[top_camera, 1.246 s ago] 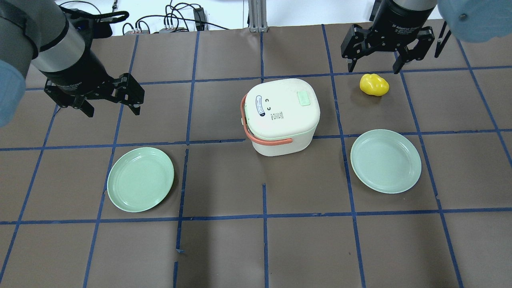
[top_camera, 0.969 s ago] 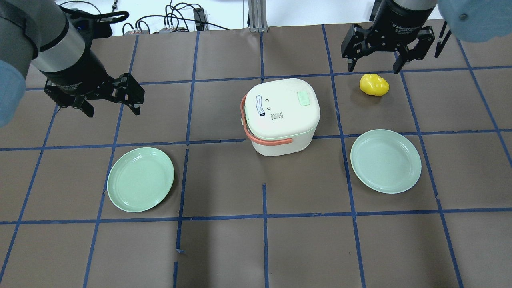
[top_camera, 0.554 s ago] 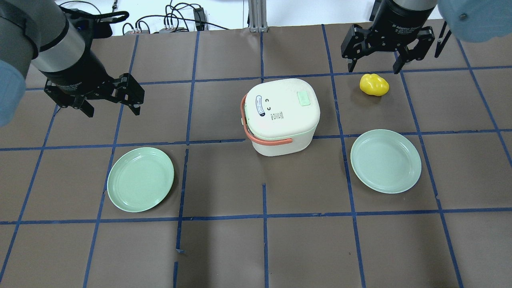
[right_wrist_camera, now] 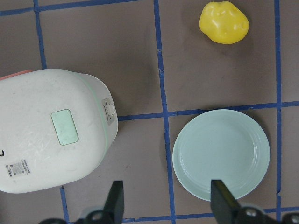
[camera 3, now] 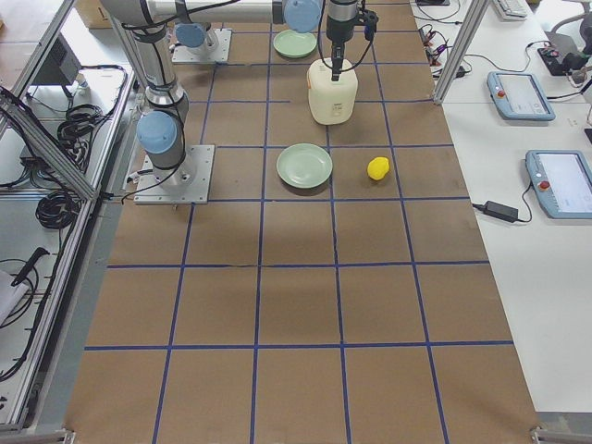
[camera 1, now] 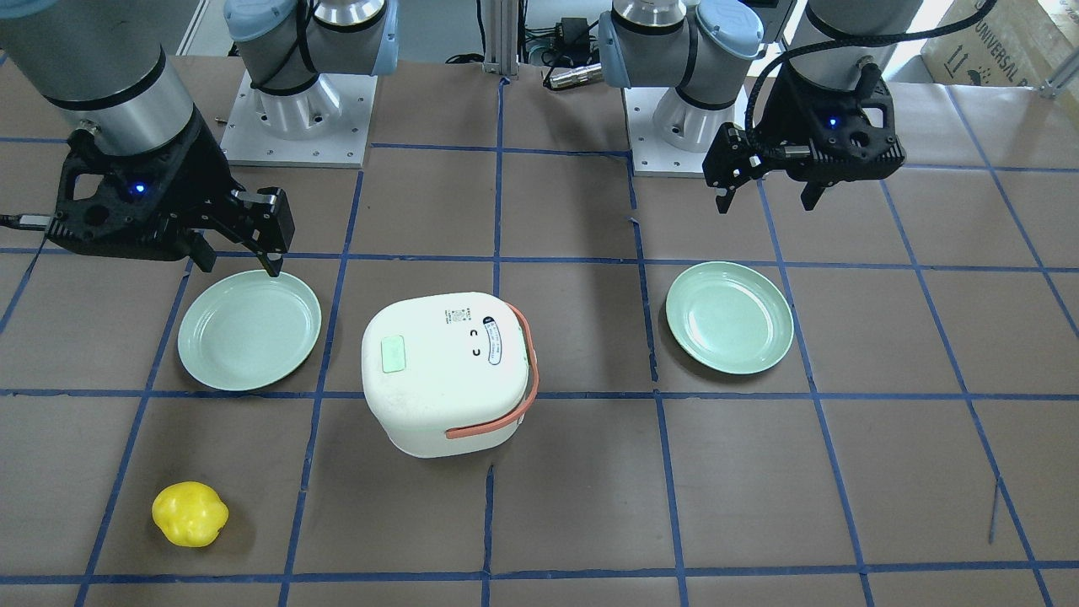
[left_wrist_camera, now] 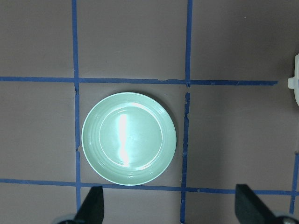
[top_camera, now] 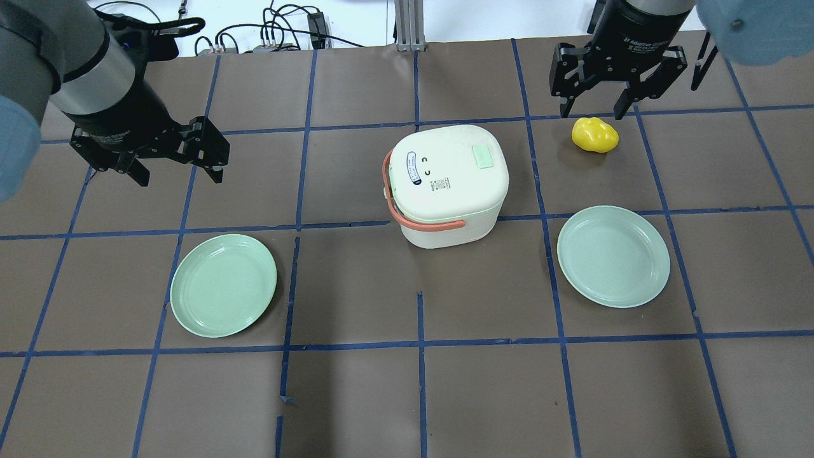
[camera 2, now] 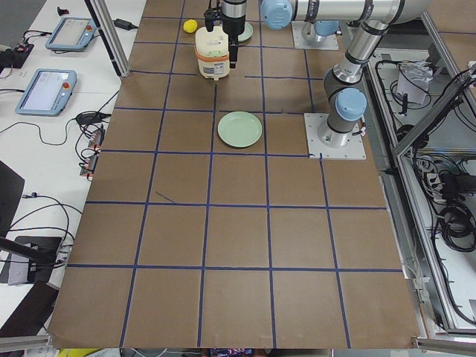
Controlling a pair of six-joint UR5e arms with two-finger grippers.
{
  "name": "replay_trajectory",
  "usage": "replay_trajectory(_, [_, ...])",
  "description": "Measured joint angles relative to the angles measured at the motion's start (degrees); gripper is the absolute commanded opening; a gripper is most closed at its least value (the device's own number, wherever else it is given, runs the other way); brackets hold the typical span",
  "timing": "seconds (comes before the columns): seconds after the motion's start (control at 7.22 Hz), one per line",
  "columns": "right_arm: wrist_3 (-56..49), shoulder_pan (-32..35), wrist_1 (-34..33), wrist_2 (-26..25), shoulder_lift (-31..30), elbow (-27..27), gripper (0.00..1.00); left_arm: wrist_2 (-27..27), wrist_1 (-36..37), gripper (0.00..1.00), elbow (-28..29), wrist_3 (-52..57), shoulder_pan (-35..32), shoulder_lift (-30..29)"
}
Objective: Press rice cooker button
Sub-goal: 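Move the right gripper over the rice cooker's green lid button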
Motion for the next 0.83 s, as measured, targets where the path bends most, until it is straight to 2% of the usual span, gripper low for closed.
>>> replay_trajectory(0.42, [-0.2, 0.6, 0.0, 1.1, 0.6, -0.2, 0.06, 0.0, 0.0, 1.00, 0.0, 0.0, 0.0, 0.0])
replay_trajectory(0.83, [-0.2, 4.5, -0.4, 2.4, 2.9, 0.5, 0.07, 0.0, 0.0, 1.00, 0.0, 0.0, 0.0, 0.0])
